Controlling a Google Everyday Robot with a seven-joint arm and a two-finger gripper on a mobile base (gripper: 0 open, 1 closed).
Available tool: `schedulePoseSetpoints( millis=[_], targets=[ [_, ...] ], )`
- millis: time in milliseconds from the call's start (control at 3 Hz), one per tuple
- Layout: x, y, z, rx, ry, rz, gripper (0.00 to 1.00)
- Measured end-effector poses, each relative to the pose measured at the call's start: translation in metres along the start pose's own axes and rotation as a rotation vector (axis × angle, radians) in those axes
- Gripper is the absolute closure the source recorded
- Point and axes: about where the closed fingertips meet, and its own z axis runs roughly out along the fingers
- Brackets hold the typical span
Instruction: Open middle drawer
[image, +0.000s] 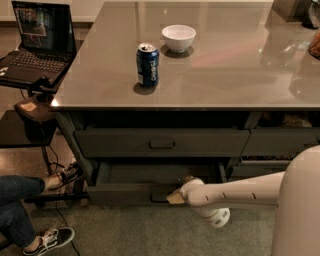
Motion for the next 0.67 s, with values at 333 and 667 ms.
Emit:
schedulePoseSetpoints(
  millis=[333,667],
  targets=[
    [0.0037,0.0018,-0.0042,-0.001,0.009,0.018,1.0],
    [0.0024,0.0025,-0.0045,-0.002,0.01,0.019,1.0]
  ],
)
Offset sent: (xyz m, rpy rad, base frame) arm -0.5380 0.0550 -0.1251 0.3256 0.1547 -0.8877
